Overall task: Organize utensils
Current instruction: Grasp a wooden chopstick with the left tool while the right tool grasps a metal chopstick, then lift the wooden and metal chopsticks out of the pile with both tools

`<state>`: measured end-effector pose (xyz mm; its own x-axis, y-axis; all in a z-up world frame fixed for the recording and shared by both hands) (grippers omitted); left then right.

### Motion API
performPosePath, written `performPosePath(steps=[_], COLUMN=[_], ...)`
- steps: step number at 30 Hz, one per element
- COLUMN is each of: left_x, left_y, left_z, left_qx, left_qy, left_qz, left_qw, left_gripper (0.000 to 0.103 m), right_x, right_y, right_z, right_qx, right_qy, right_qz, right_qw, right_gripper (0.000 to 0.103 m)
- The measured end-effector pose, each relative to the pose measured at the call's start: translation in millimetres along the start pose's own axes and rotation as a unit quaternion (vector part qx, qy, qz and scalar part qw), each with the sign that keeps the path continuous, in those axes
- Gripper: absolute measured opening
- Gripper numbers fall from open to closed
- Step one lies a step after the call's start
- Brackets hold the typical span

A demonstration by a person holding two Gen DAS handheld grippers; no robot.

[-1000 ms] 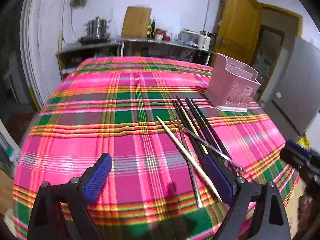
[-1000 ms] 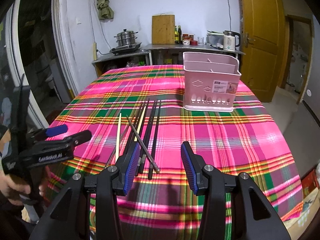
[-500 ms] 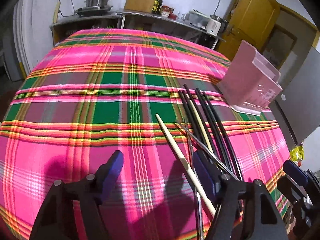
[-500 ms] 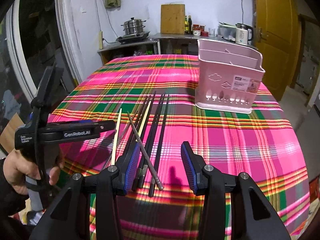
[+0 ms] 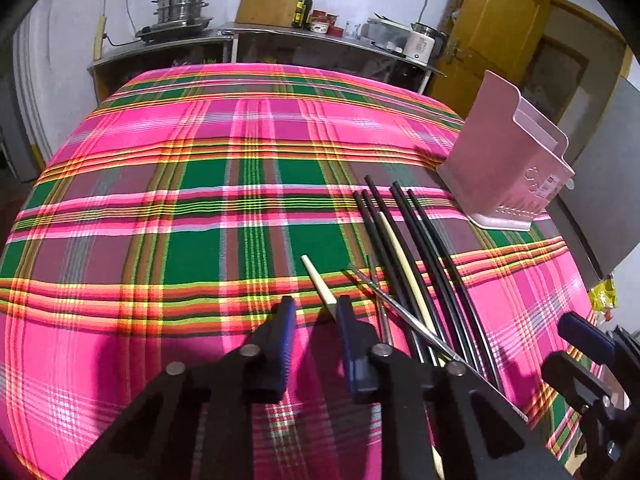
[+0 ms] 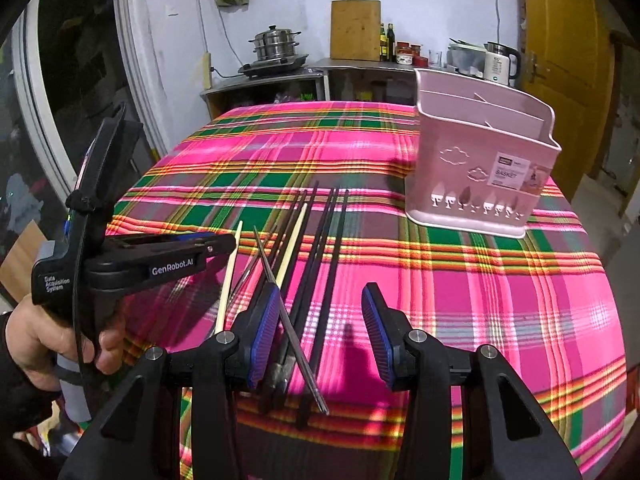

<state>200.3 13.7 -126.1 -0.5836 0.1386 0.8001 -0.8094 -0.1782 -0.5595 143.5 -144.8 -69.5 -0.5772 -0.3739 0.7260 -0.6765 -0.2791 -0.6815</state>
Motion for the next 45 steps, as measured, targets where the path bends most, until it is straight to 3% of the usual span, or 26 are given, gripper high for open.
performPosePath(steps=[3,9,15,19,24,28,35,45], left_x=[-1,-6,-12,-16,-11,-3,7,7], left_y=[-1,-7,-12,-12,-10,-8,-4,-2], left_z=[2,-4,4,19,9,-13,-42,-41], left_qx=[-0.006,0.034,0.023,-0.039,-0.047,-0.037,-0.016,-0.02], left_qy=[0.01,0.038,0.0,-0.049,-0.038,-0.026,-0.009,-0.004], left_qz=[-0.002,-0.025,-0.035,-0.031,-0.031,-0.034,-0.04,-0.049], left_qw=[0.9999,0.9984,0.9991,0.9976,0.9977,0.9984,0.999,0.9986], left_gripper=[0.011,0.011,0.019,0.019,0.006,0.006,0.006,0.006], right_x=[-5,-15,-12,-10,-11,-19,-51,-95], right_y=[-4,-10,-9,-9,-12,-16,-26,-30], right_z=[-3,-6,-4,-1,-3,-10,-27,-50], right_qx=[0.006,0.008,0.006,0.005,0.006,0.018,0.044,0.094], right_qy=[-0.004,-0.007,-0.002,0.002,-0.001,-0.013,-0.053,-0.075], right_qz=[-0.002,-0.007,-0.006,-0.004,-0.002,-0.004,-0.034,-0.085], right_qw=[1.0,1.0,1.0,1.0,1.0,1.0,0.997,0.989], right_gripper=[0.044,0.044,0.044,0.044,0.044,0.044,0.03,0.019])
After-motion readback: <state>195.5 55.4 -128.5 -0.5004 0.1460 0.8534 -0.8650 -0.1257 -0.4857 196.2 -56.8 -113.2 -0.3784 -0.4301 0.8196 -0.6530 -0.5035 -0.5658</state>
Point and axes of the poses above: each gripper's, at about its wrist camera, not at the fingertips, and x roughly against the way its jaws point, z to its right, y to its underside, the point moved 5 cm from there along -x, roughly the way its jaws point, and after that the axes turned 1 degree about -z, right-handed, at the moved point
